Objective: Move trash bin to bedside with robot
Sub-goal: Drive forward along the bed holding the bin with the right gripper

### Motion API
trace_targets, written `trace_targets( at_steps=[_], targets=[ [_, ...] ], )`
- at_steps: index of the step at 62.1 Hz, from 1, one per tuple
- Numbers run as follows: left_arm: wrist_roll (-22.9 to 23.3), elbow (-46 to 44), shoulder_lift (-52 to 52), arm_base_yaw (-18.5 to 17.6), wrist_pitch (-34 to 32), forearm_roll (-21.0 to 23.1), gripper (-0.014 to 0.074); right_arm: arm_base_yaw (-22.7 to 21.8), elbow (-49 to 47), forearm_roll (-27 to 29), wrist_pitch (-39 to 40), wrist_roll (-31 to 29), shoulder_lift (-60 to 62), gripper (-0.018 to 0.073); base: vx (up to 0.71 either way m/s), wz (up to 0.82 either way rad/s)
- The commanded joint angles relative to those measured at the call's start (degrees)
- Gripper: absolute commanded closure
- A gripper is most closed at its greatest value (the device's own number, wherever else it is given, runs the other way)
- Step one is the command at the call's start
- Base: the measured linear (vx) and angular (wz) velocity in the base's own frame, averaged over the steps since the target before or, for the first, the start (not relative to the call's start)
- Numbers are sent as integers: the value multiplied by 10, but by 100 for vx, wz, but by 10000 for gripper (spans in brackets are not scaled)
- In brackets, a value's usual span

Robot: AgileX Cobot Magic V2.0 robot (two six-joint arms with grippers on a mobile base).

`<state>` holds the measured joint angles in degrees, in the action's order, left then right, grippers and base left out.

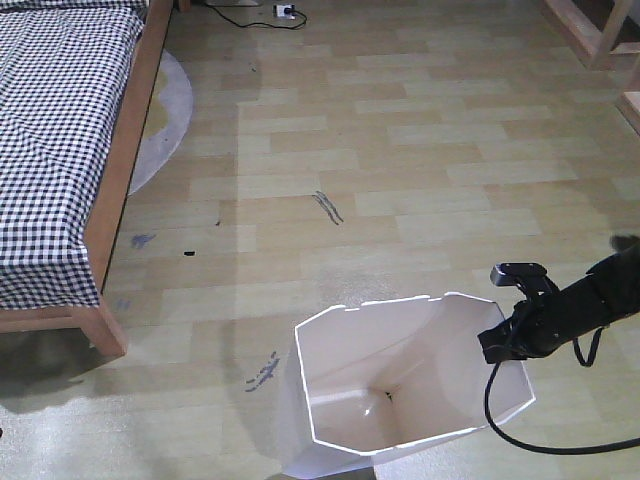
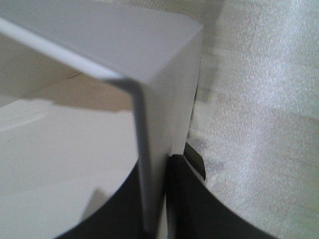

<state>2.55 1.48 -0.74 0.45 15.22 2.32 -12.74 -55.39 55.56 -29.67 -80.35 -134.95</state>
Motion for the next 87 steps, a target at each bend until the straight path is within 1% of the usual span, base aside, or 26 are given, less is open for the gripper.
trace_targets(
  at_steps=[1,40,87],
  targets=[
    [3,7,-8,0,-40,2,602,-1,-7,32,-102,-1,44,564,21,11],
    [3,7,-8,0,-40,2,602,-1,-7,32,-102,-1,44,564,19,8],
    [3,7,-8,0,-40,2,602,-1,-7,32,-102,-1,44,564,16,-2]
  ],
)
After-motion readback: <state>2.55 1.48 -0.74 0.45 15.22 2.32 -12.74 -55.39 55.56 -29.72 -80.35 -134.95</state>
